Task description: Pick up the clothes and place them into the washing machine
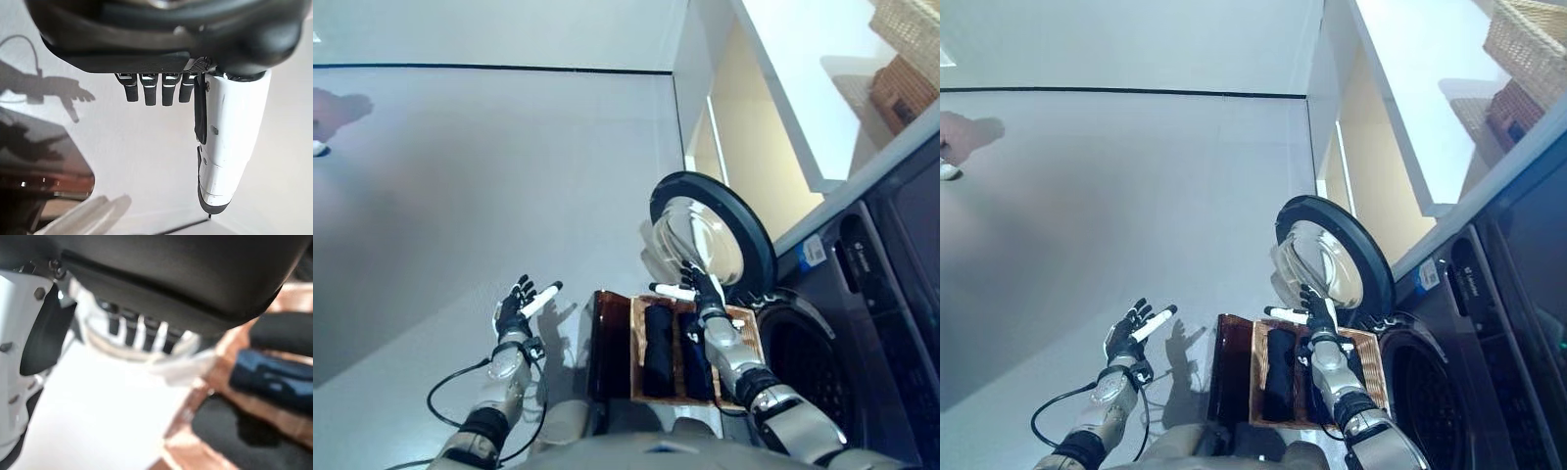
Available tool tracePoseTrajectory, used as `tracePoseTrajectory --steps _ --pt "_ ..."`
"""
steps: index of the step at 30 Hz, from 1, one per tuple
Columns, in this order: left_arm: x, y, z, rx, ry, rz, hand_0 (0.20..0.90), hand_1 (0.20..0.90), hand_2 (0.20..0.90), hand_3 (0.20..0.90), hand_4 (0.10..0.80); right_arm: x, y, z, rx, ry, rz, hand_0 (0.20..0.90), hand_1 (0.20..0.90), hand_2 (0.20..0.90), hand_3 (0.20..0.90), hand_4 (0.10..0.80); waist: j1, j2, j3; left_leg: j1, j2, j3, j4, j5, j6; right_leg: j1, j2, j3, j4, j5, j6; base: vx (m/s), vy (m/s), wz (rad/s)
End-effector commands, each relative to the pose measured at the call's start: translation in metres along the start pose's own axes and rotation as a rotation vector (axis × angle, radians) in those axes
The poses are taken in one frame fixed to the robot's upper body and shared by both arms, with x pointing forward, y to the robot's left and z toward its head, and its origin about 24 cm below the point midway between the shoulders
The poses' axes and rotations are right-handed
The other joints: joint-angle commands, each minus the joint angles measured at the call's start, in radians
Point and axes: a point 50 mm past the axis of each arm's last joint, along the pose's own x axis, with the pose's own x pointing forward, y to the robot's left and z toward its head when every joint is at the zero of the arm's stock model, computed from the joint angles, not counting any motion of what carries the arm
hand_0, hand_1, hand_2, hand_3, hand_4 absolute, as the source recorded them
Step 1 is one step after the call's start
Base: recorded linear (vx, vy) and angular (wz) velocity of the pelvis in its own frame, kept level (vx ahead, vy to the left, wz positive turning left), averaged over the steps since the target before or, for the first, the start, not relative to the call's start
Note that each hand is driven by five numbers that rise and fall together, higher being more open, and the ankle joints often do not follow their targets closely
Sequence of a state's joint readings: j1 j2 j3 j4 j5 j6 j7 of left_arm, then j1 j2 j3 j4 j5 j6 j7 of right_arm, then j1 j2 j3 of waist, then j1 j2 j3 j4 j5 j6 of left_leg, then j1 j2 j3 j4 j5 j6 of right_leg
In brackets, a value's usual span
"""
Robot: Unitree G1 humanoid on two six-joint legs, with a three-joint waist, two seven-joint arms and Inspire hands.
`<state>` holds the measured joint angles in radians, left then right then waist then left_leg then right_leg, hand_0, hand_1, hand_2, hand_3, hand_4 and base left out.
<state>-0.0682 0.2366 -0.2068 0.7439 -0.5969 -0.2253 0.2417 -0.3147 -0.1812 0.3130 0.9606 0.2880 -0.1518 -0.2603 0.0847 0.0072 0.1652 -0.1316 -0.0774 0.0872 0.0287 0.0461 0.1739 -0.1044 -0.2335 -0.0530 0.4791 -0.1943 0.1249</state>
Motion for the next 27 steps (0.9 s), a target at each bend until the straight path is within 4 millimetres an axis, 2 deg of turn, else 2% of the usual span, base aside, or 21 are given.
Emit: tracePoseTrajectory --steps 1,5,8,14,16,17,19,21,23,25,27 --pt "0.008 -0.009 0.043 -0.043 -0.186 -0.041 0.900 0.900 0.900 0.900 0.800 0.014 -0.008 0.064 0.051 -0.229 -0.027 0.900 0.900 0.900 0.900 0.800 -0.016 -0.018 0.041 -0.059 0.046 -0.027 0.160 -0.078 -0.122 0.048 -0.014 -0.022 -0.180 0.311 0.030 0.010 -0.040 0.23" --pt "0.007 -0.010 0.038 -0.047 -0.172 -0.040 0.900 0.900 0.900 0.900 0.800 0.013 -0.009 0.063 0.050 -0.230 -0.031 0.900 0.900 0.900 0.900 0.800 -0.001 -0.050 0.024 -0.078 0.025 -0.023 0.157 -0.084 -0.128 0.096 -0.035 -0.023 -0.266 0.376 0.058 -0.003 -0.073 0.00" --pt "0.007 -0.009 0.036 -0.053 -0.166 -0.030 0.900 0.900 0.900 0.900 0.800 0.013 -0.010 0.063 0.050 -0.232 -0.037 0.900 0.900 0.900 0.900 0.800 0.015 -0.064 0.011 -0.101 0.027 -0.011 0.165 -0.087 -0.133 0.114 -0.047 -0.041 -0.303 0.391 0.071 -0.021 -0.050 -0.15" --pt "0.004 -0.011 0.033 -0.061 -0.159 -0.031 0.900 0.900 0.900 0.900 0.800 0.012 -0.015 0.058 0.062 -0.218 -0.057 0.900 0.900 0.900 0.900 0.800 0.025 -0.075 -0.001 -0.113 0.029 0.003 0.167 -0.095 -0.131 0.122 -0.064 -0.046 -0.305 0.425 0.080 0.000 -0.030 -0.15" --pt "0.004 -0.012 0.036 -0.062 -0.172 -0.038 0.900 0.900 0.900 0.900 0.800 0.013 -0.017 0.058 0.065 -0.215 -0.067 0.900 0.900 0.900 0.900 0.800 0.022 -0.067 0.003 -0.110 0.024 0.006 0.162 -0.098 -0.120 0.085 -0.071 -0.035 -0.239 0.469 0.073 -0.004 0.051 -0.03" --pt "0.004 -0.014 0.041 -0.064 -0.191 -0.053 0.900 0.900 0.900 0.900 0.800 0.013 -0.017 0.062 0.063 -0.232 -0.067 0.900 0.900 0.900 0.900 0.800 0.013 -0.053 0.019 -0.108 0.026 0.000 0.162 -0.094 -0.114 0.047 -0.058 -0.021 -0.180 0.481 0.067 -0.035 0.065 -0.04" --pt "0.004 -0.014 0.046 -0.068 -0.211 -0.057 0.900 0.900 0.900 0.900 0.800 0.013 -0.016 0.065 0.064 -0.242 -0.067 0.900 0.900 0.900 0.900 0.800 0.005 -0.040 0.035 -0.107 0.033 -0.005 0.163 -0.092 -0.111 0.013 -0.048 -0.018 -0.139 0.464 0.059 -0.021 0.023 -0.02" --pt "0.005 -0.017 0.056 -0.076 -0.249 -0.073 0.900 0.900 0.900 0.900 0.800 0.014 -0.018 0.076 0.063 -0.278 -0.083 0.900 0.900 0.900 0.900 0.800 -0.019 -0.011 0.077 -0.097 0.059 -0.028 0.158 -0.094 -0.132 -0.077 -0.033 -0.053 -0.193 0.319 0.035 0.050 -0.085 -0.07" --pt "0.005 -0.019 0.060 -0.083 -0.268 -0.080 0.900 0.900 0.900 0.900 0.800 0.015 -0.021 0.080 0.052 -0.288 -0.101 0.900 0.900 0.900 0.900 0.800 -0.035 -0.017 0.097 -0.088 0.071 -0.046 0.165 -0.109 -0.155 -0.108 -0.046 -0.052 -0.285 0.310 0.041 0.099 -0.183 0.22" --pt "0.004 -0.017 0.061 -0.088 -0.277 -0.072 0.900 0.900 0.900 0.900 0.800 0.015 -0.025 0.079 0.041 -0.292 -0.123 0.900 0.900 0.900 0.900 0.800 -0.029 -0.035 0.112 -0.101 0.082 -0.056 0.201 -0.123 -0.175 -0.089 -0.065 -0.084 -0.353 0.318 0.055 0.060 -0.207 0.39" --pt "0.003 -0.018 0.057 -0.097 -0.265 -0.069 0.900 0.900 0.900 0.900 0.800 0.015 -0.024 0.084 0.031 -0.312 -0.129 0.900 0.900 0.900 0.900 0.800 -0.021 -0.046 0.116 -0.120 0.095 -0.050 0.204 -0.121 -0.188 -0.080 -0.055 -0.111 -0.391 0.326 0.057 -0.016 -0.152 0.15"
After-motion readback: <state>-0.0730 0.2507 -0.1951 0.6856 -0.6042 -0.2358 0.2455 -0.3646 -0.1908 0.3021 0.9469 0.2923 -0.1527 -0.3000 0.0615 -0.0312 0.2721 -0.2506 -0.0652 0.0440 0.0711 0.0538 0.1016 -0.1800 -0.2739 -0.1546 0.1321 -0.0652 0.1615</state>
